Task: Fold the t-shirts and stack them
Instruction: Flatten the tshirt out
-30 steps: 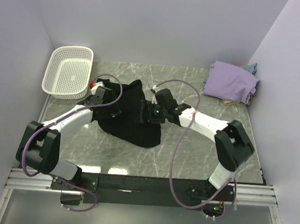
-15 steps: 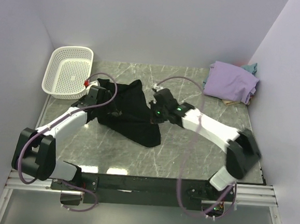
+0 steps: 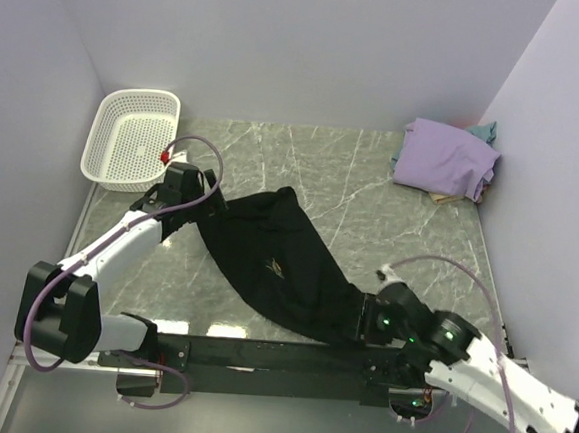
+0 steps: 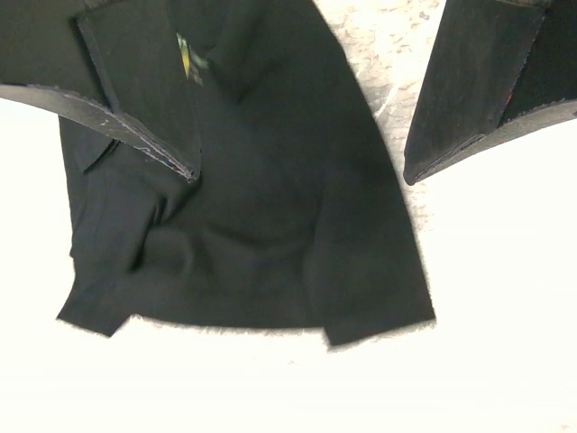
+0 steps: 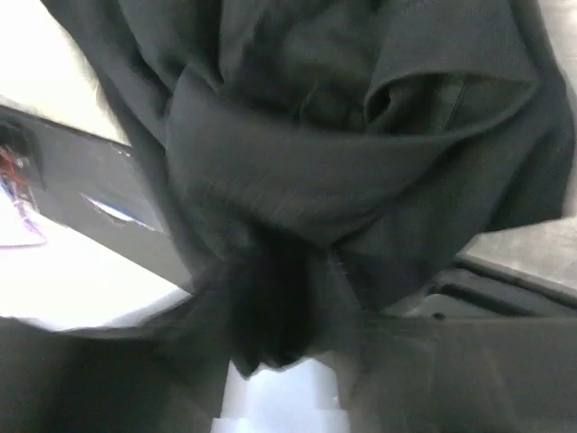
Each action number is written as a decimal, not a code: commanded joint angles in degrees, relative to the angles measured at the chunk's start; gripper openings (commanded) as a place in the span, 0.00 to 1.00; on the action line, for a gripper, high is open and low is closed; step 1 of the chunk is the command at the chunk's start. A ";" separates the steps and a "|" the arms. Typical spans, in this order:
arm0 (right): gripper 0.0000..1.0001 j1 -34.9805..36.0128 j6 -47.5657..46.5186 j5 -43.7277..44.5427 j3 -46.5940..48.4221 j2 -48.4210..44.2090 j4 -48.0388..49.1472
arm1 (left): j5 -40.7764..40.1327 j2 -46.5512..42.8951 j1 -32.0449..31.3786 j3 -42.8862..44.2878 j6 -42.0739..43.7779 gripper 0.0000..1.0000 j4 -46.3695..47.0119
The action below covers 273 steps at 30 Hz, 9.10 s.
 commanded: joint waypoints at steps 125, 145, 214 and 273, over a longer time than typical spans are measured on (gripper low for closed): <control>0.69 -10.43 -16.98 31.19 26.42 19.74 11.84 | -4.47 -7.78 -10.54 3.82 -5.86 0.37 -31.81; 0.70 -12.28 -19.89 25.84 24.05 30.45 14.65 | -5.61 4.18 -13.44 1.81 -5.25 0.31 -29.09; 0.13 -15.71 -25.77 6.49 24.66 57.61 25.12 | -11.85 -8.38 -17.83 18.77 -5.42 0.01 -42.71; 0.89 -7.79 -8.45 40.78 29.15 52.53 5.15 | -8.07 -7.16 -17.04 15.69 0.12 0.01 -35.15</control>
